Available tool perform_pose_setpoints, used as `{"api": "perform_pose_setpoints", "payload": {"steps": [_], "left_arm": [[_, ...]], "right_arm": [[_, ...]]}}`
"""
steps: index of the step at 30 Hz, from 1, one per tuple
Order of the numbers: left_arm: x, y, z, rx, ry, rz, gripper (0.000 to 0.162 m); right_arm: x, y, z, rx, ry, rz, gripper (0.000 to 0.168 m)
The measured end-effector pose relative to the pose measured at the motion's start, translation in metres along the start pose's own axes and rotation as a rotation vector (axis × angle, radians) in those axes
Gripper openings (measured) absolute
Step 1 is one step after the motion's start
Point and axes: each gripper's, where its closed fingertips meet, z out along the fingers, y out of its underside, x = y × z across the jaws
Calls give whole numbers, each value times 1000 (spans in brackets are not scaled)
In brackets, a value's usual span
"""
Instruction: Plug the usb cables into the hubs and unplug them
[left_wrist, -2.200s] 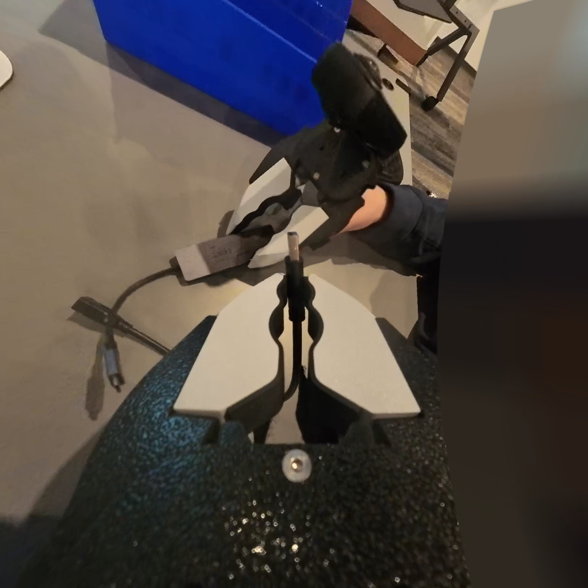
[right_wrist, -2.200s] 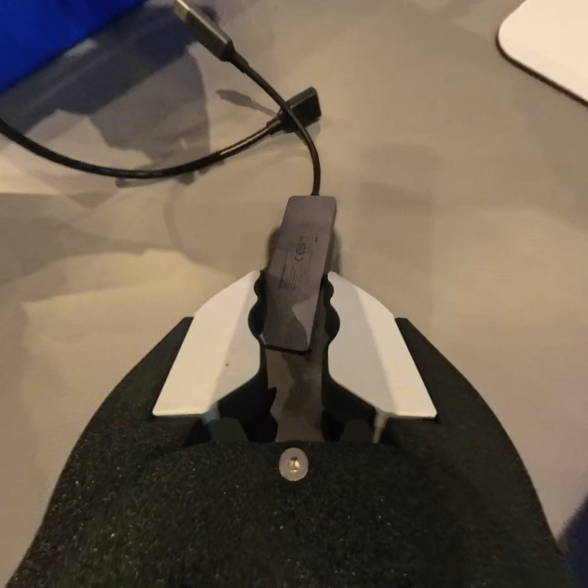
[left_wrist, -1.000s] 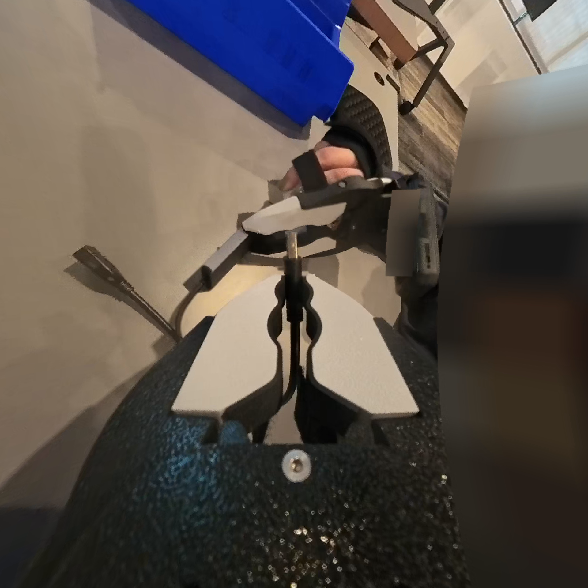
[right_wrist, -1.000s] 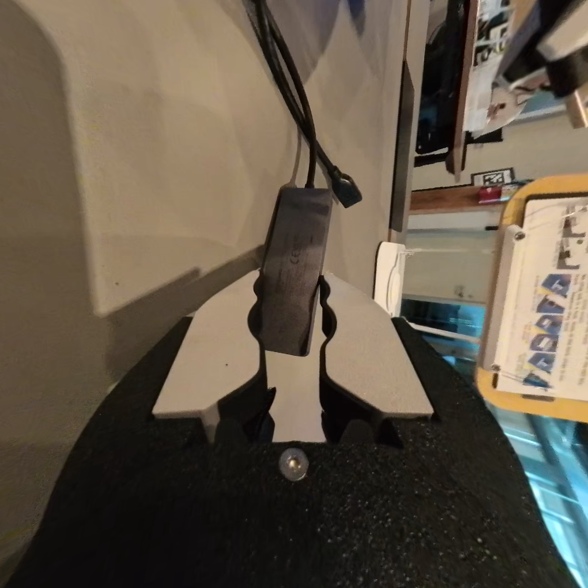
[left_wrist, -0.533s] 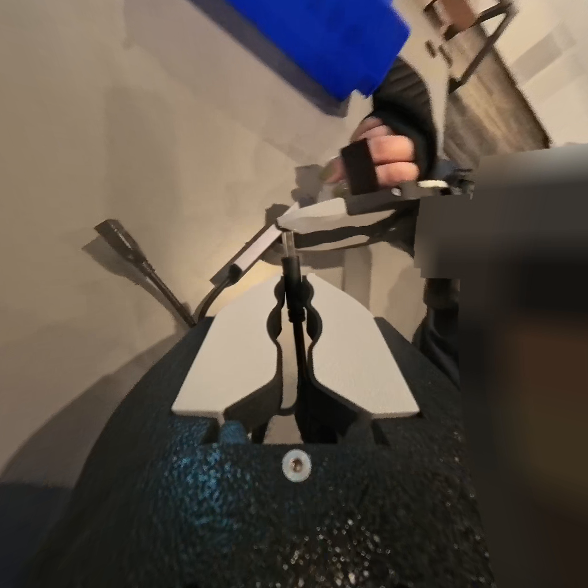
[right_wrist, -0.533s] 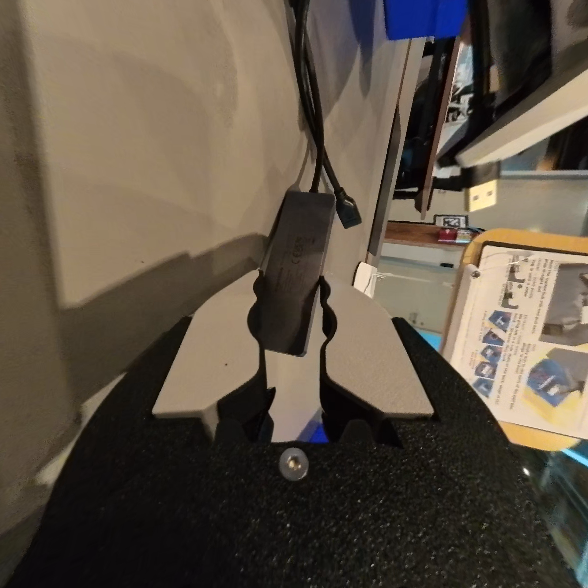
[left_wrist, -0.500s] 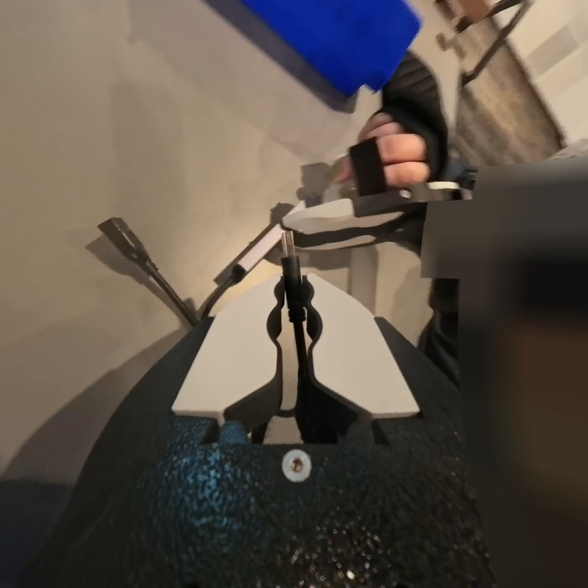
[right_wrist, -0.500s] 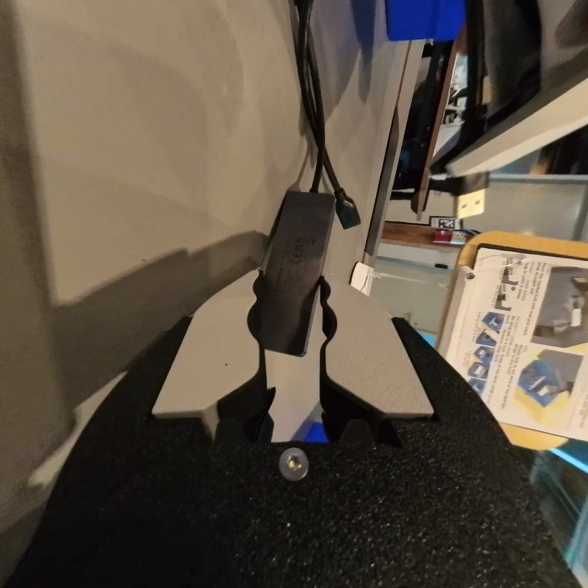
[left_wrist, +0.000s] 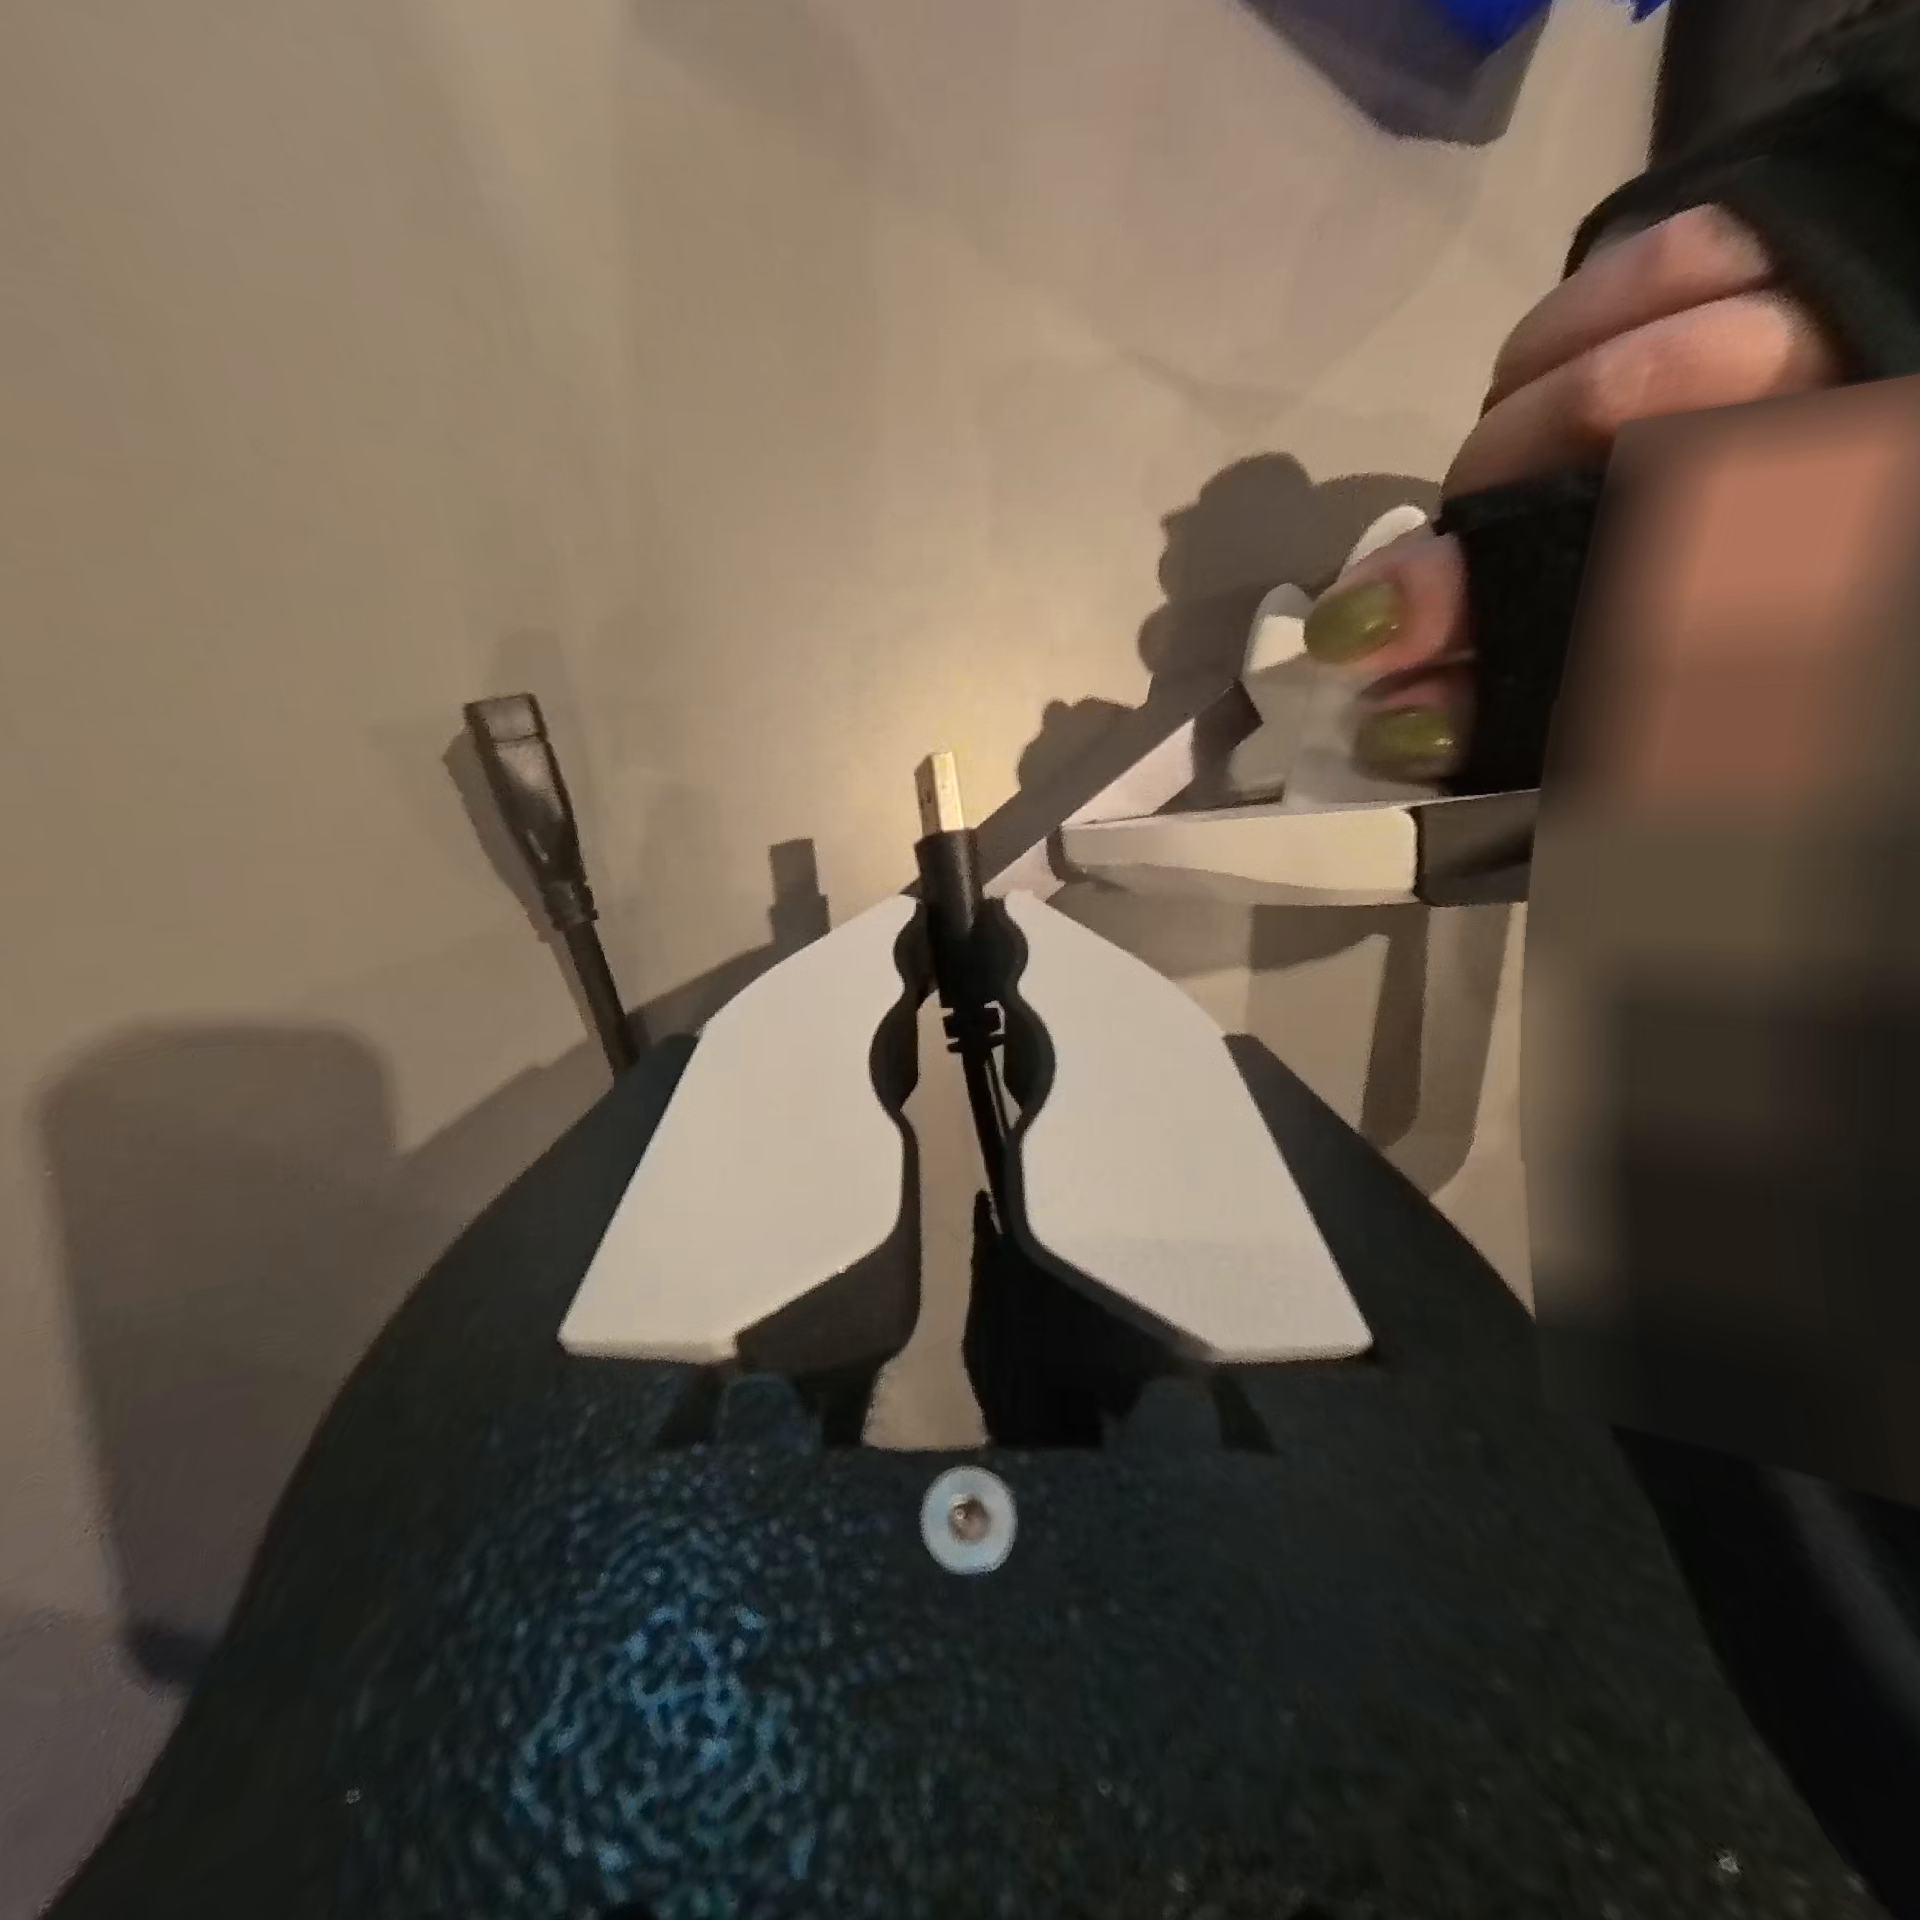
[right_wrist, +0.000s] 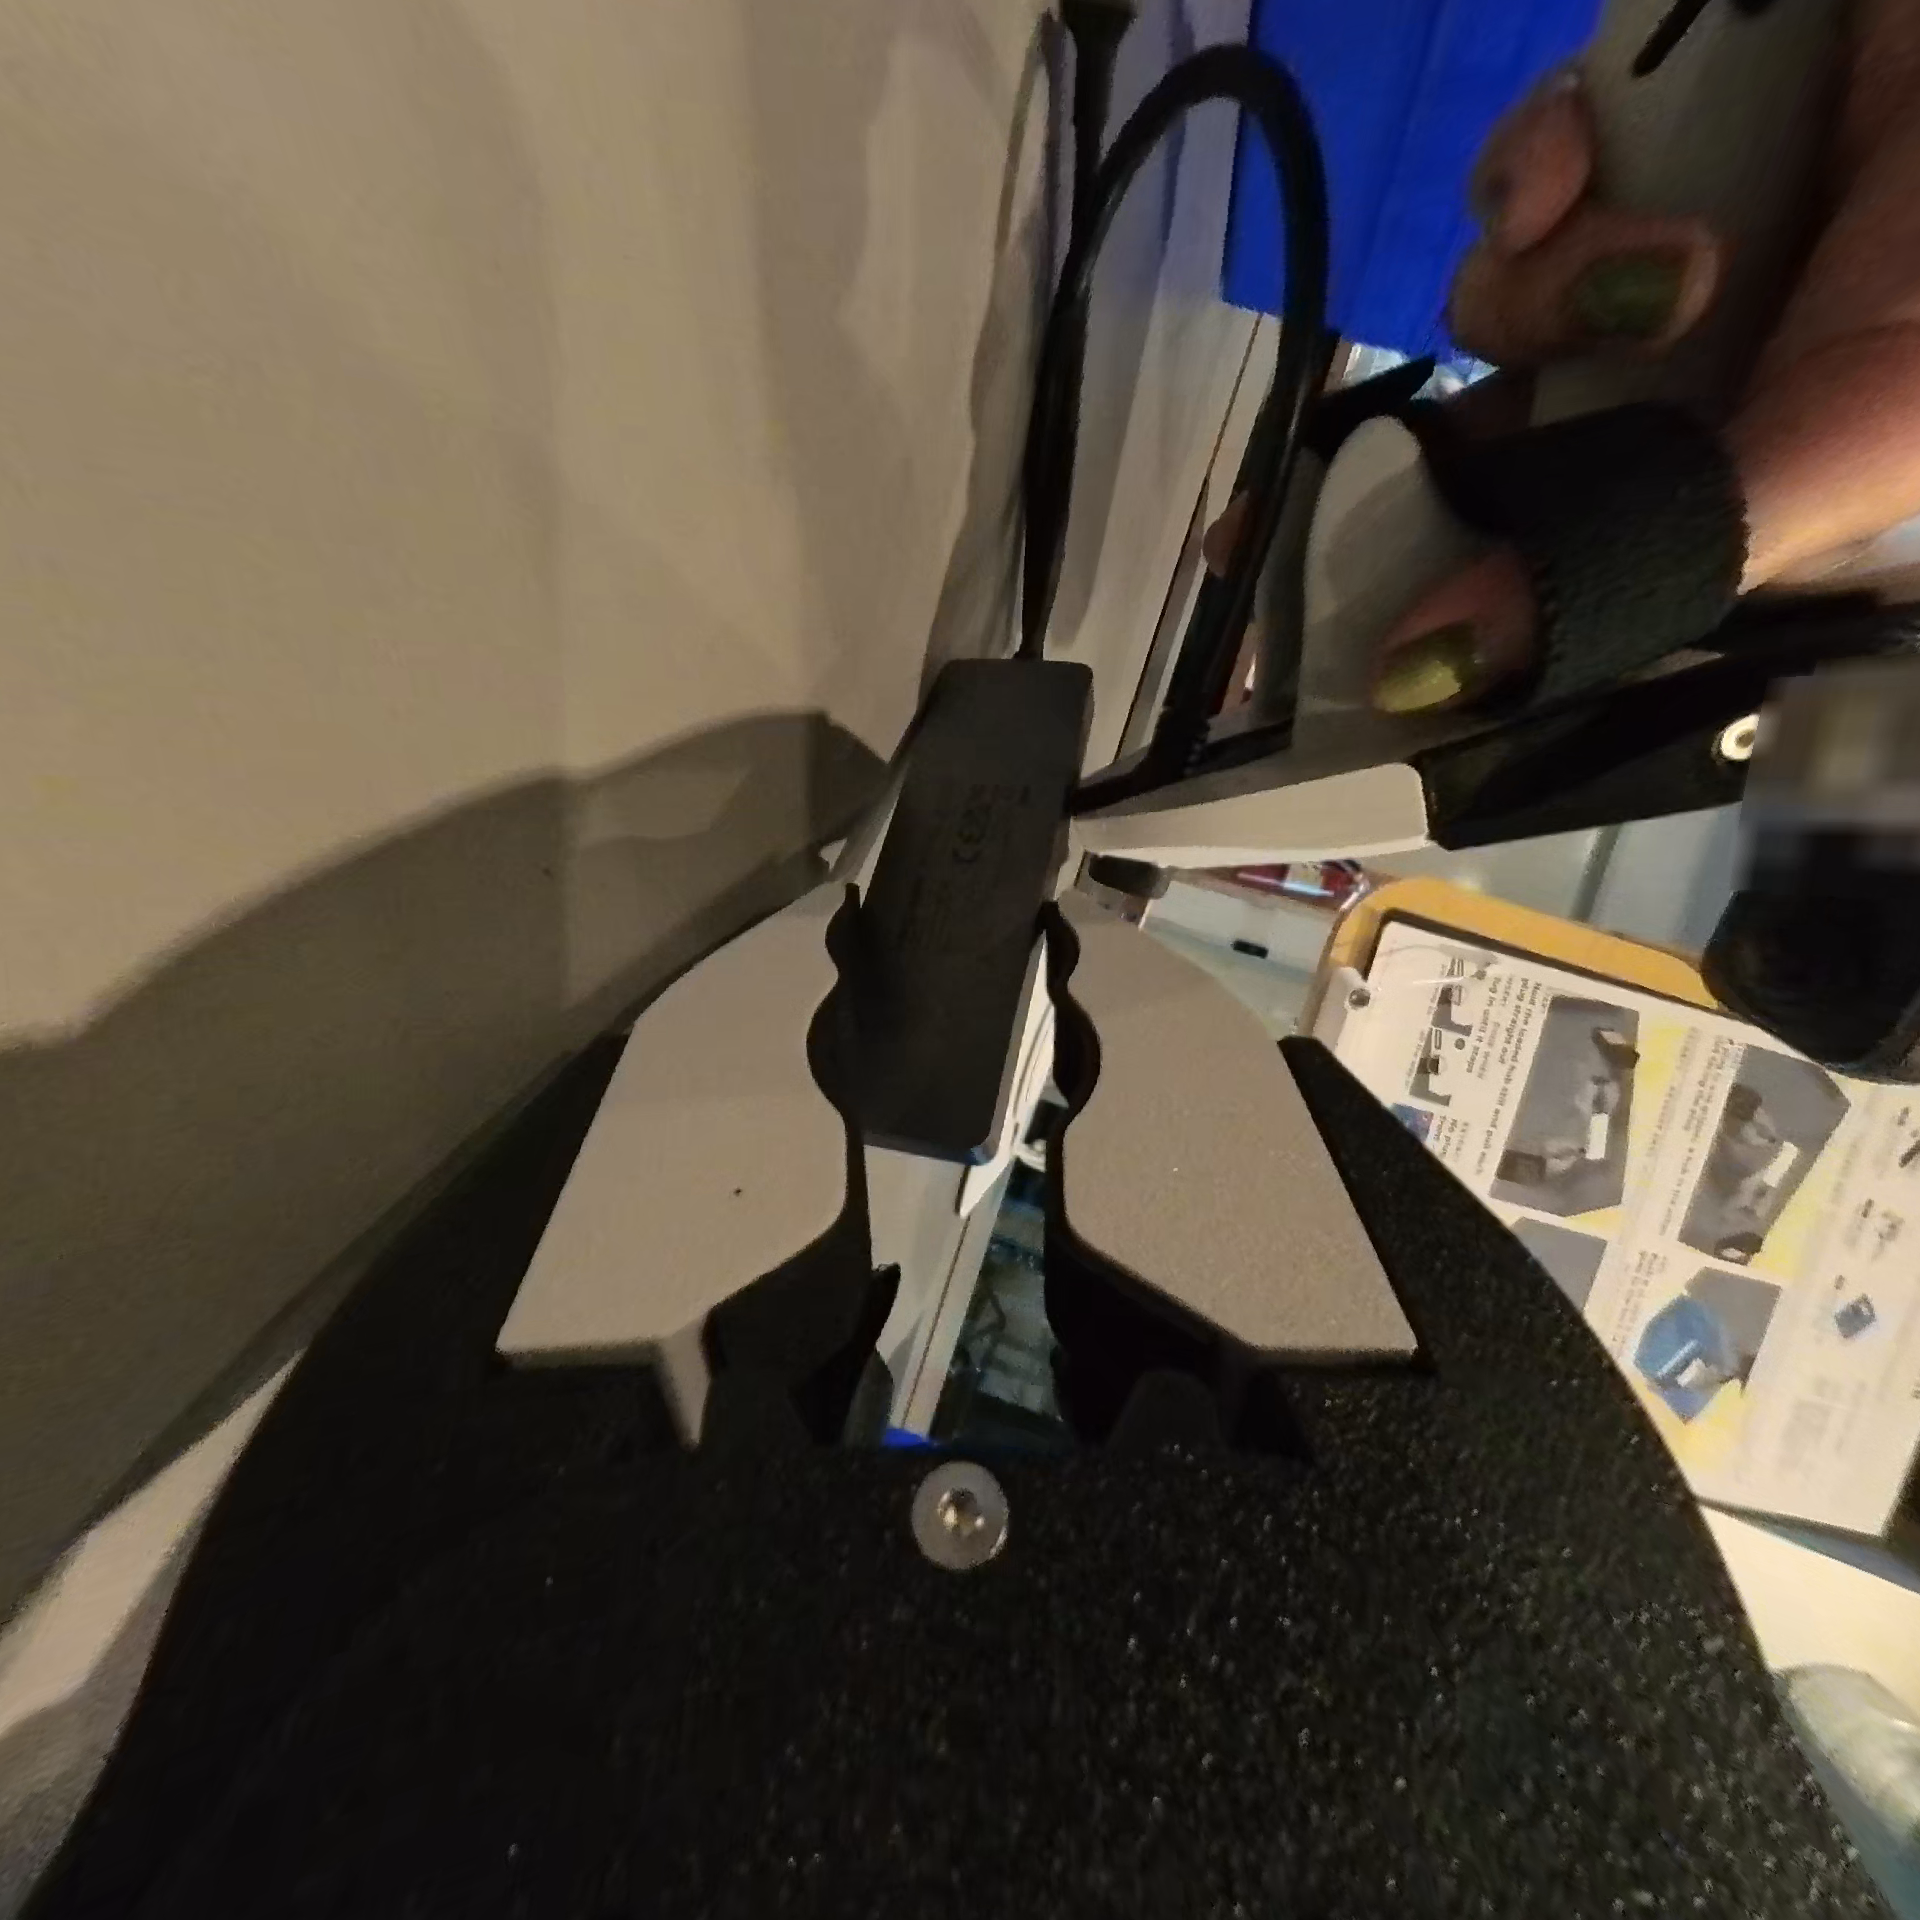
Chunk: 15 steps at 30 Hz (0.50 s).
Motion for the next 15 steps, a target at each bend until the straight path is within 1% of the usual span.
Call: {"api": "perform_pose_setpoints", "payload": {"steps": [5,11,15], "left_arm": [[0,2,0,-7,14,-5,11],[7,4,4,-22,54,2,10],[10,5,6,-35,69,14,10]], "right_arm": [[-1,-2,-1,18,-24,49,34],[-4,-3,-5,76,-163,338,39],[-6,-3,-9,121,-243,487,44]]}}
